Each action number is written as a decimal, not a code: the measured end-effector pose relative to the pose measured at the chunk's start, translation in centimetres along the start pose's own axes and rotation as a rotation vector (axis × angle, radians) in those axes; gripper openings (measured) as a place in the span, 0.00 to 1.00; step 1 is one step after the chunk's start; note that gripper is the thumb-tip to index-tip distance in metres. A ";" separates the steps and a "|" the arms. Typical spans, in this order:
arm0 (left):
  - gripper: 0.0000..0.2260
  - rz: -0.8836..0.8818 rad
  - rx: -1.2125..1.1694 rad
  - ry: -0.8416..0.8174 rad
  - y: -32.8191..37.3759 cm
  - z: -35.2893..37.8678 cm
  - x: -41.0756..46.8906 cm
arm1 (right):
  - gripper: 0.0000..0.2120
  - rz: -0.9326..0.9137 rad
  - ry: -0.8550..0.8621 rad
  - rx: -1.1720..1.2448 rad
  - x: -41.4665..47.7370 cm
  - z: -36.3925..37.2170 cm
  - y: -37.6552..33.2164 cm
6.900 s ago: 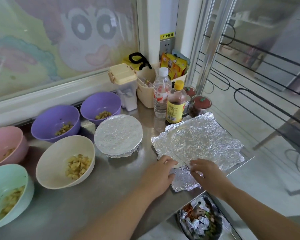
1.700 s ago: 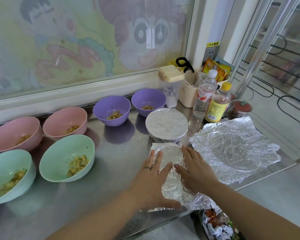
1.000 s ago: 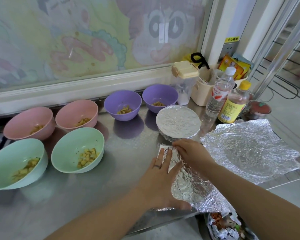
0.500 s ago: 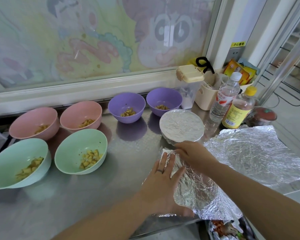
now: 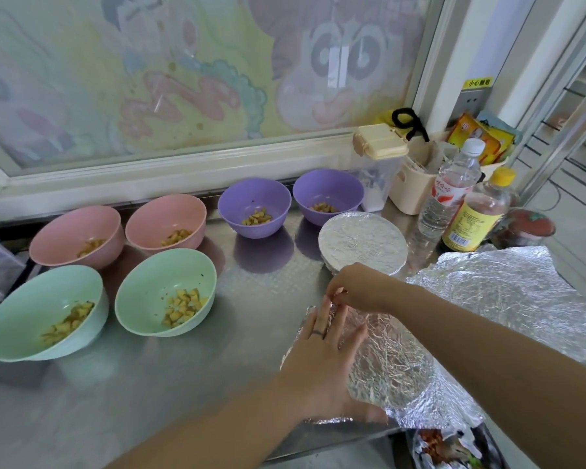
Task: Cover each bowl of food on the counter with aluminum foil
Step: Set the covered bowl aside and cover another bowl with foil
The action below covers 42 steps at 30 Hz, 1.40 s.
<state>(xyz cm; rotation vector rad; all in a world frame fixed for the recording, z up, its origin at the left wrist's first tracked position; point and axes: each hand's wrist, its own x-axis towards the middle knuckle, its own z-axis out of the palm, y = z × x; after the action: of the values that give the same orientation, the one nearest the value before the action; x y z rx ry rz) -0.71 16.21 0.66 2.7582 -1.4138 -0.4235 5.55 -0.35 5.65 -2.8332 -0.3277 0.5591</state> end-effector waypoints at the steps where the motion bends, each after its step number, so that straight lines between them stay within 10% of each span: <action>1: 0.54 -0.003 0.003 -0.008 0.0 0.0 0.0 | 0.11 0.003 -0.021 -0.003 0.1 -0.1 -0.1; 8: 0.54 -0.018 0.017 -0.011 0.2 0.1 0.1 | 0.11 0.069 0.039 0.123 -0.5 0.6 -0.1; 13: 0.57 -0.029 0.015 0.009 0.1 0.9 0.3 | 0.11 0.371 0.755 0.477 -7.2 4.8 1.2; 33: 0.59 -0.052 0.040 -0.066 0.6 0.0 0.2 | 0.15 0.727 0.691 1.420 -10.7 9.5 1.5; 42: 0.56 -0.101 0.050 -0.034 1.0 0.1 0.0 | 0.19 0.741 1.040 1.126 -11.6 10.1 -1.8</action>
<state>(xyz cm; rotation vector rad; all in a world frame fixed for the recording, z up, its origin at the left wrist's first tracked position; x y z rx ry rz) -1.54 15.60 0.66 2.8855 -1.3129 -0.4460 -9.17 0.17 1.05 -1.6683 0.9289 -0.5320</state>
